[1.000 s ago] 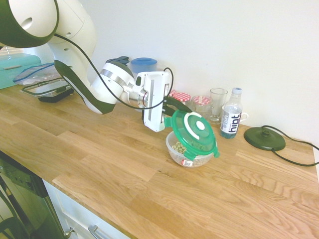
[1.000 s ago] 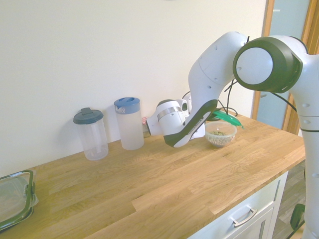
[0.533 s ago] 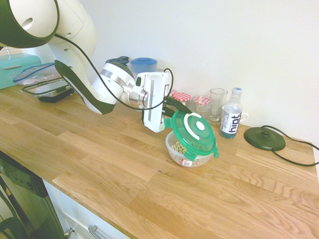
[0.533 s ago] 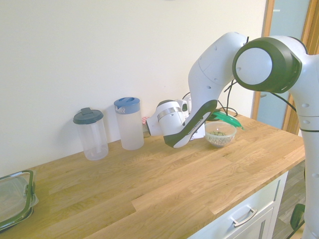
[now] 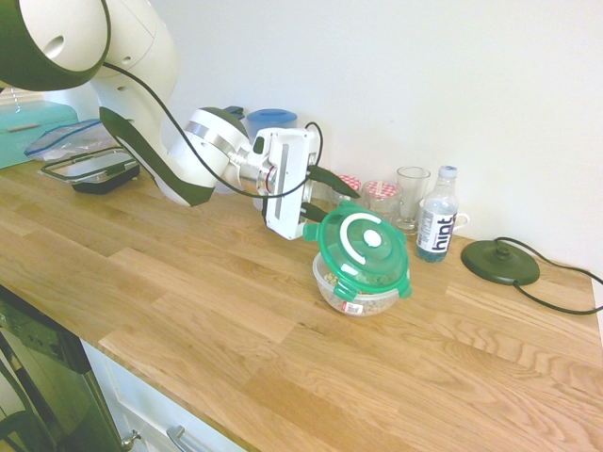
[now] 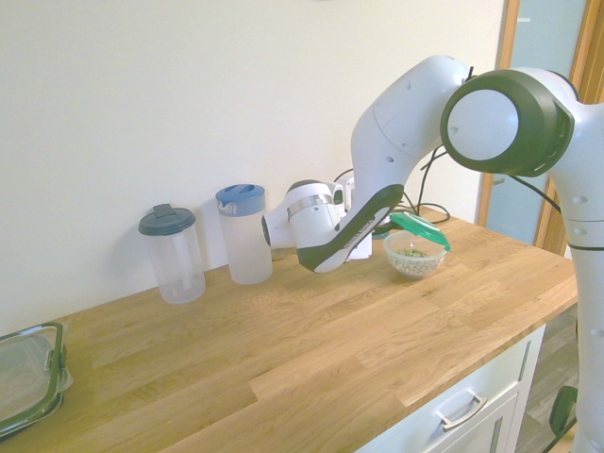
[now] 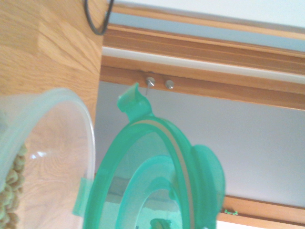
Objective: Cover the lid of food container
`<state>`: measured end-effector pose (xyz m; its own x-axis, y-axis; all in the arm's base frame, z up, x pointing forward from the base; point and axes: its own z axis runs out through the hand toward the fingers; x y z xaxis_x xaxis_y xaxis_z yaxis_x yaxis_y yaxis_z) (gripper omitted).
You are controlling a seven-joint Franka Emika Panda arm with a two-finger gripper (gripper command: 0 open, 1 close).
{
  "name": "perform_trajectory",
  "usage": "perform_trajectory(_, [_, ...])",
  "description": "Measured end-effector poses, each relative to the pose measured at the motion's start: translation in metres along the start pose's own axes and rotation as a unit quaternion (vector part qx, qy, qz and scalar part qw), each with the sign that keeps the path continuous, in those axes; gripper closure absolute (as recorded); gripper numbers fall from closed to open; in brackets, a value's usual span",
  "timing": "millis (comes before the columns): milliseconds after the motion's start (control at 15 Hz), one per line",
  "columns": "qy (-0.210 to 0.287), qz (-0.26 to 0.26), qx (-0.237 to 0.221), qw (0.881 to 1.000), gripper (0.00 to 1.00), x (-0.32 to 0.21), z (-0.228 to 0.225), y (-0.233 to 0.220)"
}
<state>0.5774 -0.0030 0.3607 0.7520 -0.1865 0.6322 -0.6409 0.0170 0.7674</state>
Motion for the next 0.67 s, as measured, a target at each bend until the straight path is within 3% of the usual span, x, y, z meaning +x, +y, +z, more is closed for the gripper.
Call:
perform_trajectory(400, [-0.098, -0.013, 0.077, 0.992, 0.0, 0.03, -0.026, 0.011])
perform_trajectory(667, [-0.197, -0.012, 0.165, 0.966, 0.0, 0.066, -0.054, 0.039])
